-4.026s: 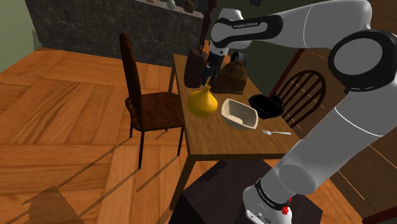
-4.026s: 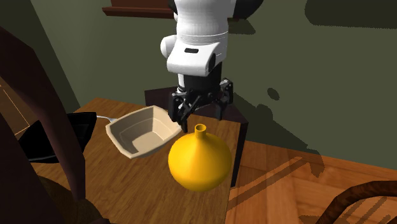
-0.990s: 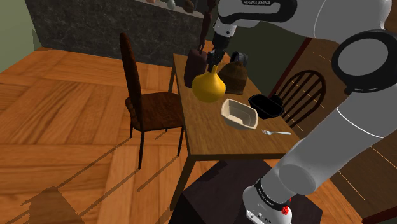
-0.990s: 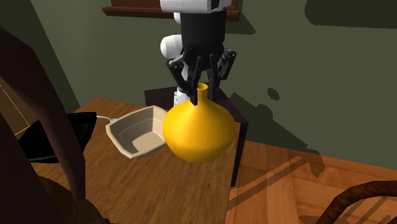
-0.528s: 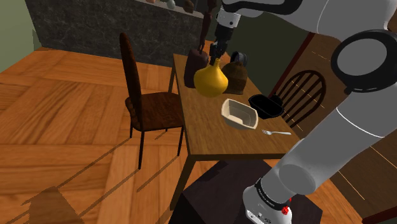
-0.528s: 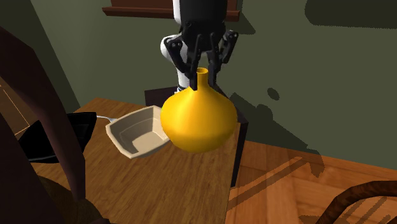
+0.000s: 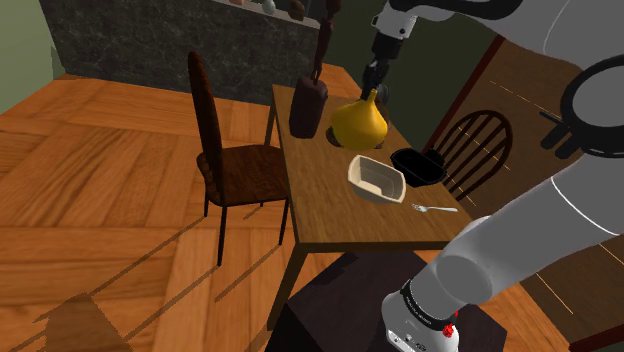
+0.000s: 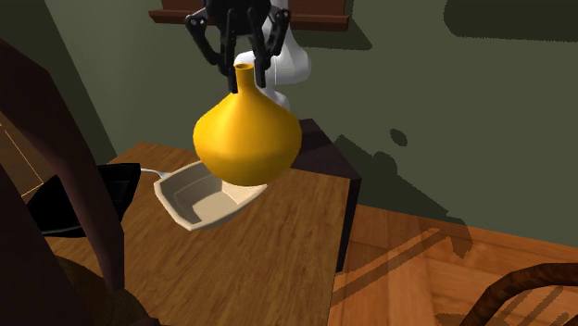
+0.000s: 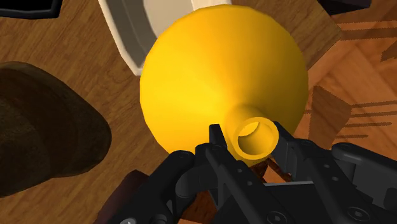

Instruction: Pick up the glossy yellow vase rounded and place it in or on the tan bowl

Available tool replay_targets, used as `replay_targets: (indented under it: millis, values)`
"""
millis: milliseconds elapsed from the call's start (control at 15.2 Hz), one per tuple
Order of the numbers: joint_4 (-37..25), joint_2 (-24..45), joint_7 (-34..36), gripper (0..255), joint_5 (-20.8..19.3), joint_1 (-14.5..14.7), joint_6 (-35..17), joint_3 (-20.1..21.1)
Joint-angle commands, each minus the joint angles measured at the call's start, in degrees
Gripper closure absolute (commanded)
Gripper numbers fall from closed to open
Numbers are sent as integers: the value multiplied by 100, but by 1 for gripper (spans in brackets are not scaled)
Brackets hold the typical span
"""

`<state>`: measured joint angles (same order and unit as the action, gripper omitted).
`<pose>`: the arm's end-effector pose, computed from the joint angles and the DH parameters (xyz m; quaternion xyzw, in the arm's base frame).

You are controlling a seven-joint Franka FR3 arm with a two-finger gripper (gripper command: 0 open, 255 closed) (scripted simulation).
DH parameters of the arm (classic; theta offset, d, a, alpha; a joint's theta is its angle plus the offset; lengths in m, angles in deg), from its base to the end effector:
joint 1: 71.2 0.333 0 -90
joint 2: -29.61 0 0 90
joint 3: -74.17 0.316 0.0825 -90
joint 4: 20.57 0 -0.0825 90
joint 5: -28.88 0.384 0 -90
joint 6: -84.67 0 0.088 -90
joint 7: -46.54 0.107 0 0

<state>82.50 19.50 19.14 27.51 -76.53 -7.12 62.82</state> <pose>0.4762 -0.1537 0.6104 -0.9953 -0.0956 0.0090 0.0094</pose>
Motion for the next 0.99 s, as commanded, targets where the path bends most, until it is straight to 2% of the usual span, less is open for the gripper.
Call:
replay_targets:
  millis: [0, 660, 924]
  values:
    - [76, -204, -195, 255, -65, -90, 118, -110]
    - [55, -944, -1201, 255, -439, -513, 819, -709]
    - [466, -1049, -1176, 255, -468, -527, 509, -711]
